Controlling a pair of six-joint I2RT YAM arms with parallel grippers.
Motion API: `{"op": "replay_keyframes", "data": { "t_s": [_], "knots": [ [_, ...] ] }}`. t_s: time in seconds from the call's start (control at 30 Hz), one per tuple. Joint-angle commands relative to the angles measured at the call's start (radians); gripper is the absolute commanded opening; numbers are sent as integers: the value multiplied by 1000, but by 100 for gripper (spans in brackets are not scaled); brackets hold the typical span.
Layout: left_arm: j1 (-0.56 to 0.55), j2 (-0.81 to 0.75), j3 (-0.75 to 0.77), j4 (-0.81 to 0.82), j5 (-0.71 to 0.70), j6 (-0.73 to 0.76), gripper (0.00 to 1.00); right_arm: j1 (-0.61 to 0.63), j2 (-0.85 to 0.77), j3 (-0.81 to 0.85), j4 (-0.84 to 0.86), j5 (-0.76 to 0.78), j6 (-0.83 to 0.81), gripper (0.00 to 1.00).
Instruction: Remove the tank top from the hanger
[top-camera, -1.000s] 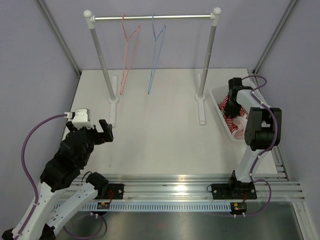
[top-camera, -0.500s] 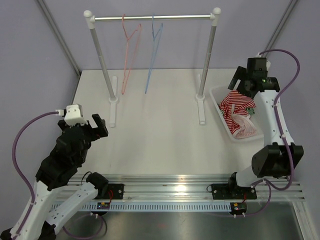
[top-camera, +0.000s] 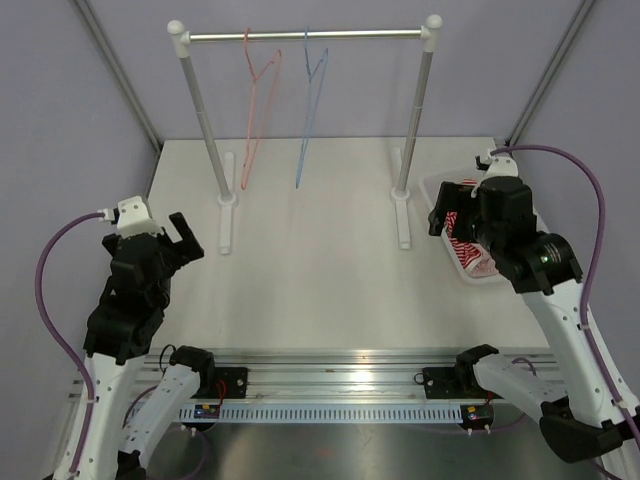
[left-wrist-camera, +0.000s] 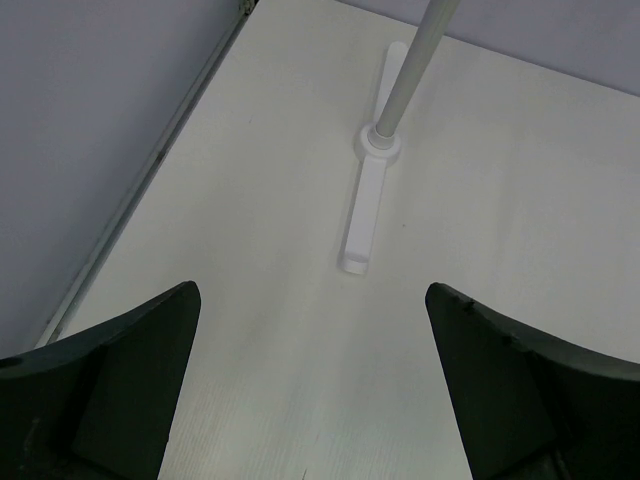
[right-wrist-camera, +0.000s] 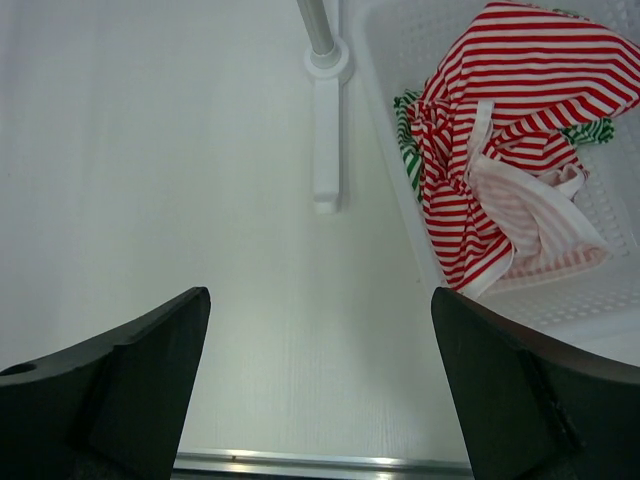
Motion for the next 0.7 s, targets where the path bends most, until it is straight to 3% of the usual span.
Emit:
{"op": "replay_keyframes", "data": {
  "t_s": [0.0,0.27,0.67],
  "knots": [
    [7,9,37,3,48,14,99,10,-92,-45,-36,38,-6,100],
    [5,-13,66,-124,110,8,99,10,-206,-54,-135,90,-46,99],
    [4,-95,-28,-55,186,49,99,10,-220,-117,-124,95,-29,99]
  ]
}}
